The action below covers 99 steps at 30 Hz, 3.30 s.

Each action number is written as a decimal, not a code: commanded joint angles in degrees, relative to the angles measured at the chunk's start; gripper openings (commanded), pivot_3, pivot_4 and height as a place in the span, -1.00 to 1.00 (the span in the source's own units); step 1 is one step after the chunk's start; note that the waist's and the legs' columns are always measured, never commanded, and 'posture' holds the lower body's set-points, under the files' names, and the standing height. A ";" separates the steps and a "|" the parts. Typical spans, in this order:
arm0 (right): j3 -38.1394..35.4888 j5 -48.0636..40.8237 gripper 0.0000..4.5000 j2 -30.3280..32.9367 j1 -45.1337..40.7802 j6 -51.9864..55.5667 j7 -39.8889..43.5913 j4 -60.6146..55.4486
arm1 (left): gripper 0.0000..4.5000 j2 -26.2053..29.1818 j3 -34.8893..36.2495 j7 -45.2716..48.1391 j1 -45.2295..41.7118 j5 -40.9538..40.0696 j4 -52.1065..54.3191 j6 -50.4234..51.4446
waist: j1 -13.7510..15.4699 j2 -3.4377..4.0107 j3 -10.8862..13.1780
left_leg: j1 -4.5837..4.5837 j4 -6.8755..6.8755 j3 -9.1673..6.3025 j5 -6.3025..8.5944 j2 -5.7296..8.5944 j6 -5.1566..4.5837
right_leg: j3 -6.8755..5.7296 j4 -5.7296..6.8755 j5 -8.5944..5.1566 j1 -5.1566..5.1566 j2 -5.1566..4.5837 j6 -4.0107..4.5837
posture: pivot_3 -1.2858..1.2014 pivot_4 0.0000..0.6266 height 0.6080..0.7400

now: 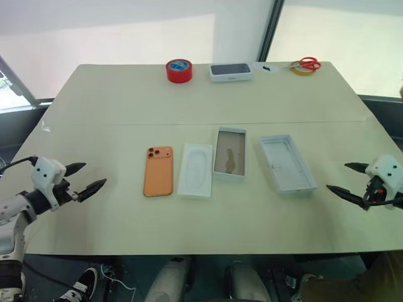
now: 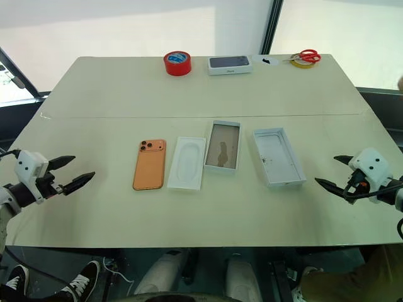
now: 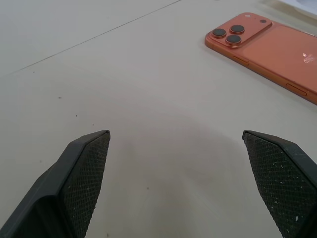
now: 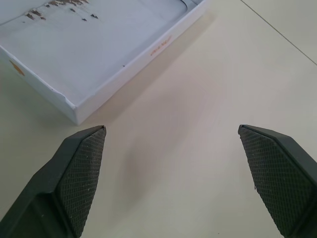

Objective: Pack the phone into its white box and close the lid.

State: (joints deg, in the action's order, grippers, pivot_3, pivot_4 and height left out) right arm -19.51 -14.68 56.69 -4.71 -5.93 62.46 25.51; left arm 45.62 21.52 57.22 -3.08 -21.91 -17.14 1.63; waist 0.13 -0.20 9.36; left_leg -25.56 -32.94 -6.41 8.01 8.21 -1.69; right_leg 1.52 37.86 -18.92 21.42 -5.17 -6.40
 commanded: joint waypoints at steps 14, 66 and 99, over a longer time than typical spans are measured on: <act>-1.47 -0.72 0.99 0.52 -0.66 -1.11 -1.07 -0.95 | 1.00 0.11 0.07 0.22 -1.40 -0.55 1.84 -0.78 | -0.09 0.00 0.00 | 0.00 0.00 0.00 0.00 0.00 0.00 | 0.00 0.00 0.00 0.00 0.00 0.00 | 0.03 -0.52 0.94; 11.89 -1.60 0.99 -7.88 -11.58 13.15 -3.57 -29.26 | 1.00 -30.05 -11.73 -40.34 -29.38 -15.95 22.48 76.90 | -0.56 -0.16 0.06 | -0.02 -0.27 -0.08 -0.05 0.03 0.02 | -0.16 0.09 0.16 -0.10 0.05 -0.33 | 0.03 -0.52 0.94; 28.76 4.91 1.00 -15.13 -19.64 9.86 1.97 -24.49 | -0.99 -38.66 10.14 -46.91 -40.37 -17.67 15.67 85.26 | 0.46 -0.38 0.13 | -0.01 -0.32 -0.11 -0.13 0.01 0.16 | -0.22 0.15 0.20 -0.10 0.11 -0.42 | 0.03 -0.52 0.94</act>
State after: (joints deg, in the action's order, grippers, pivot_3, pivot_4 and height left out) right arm 8.36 -10.36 42.25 -22.91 4.41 63.80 0.21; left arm 6.96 30.29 10.71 -41.91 -38.19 -3.79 87.81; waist 0.59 -0.58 9.50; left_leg -25.57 -33.26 -6.52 7.89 8.22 -1.53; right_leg 1.29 38.01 -18.71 21.32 -5.06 -6.83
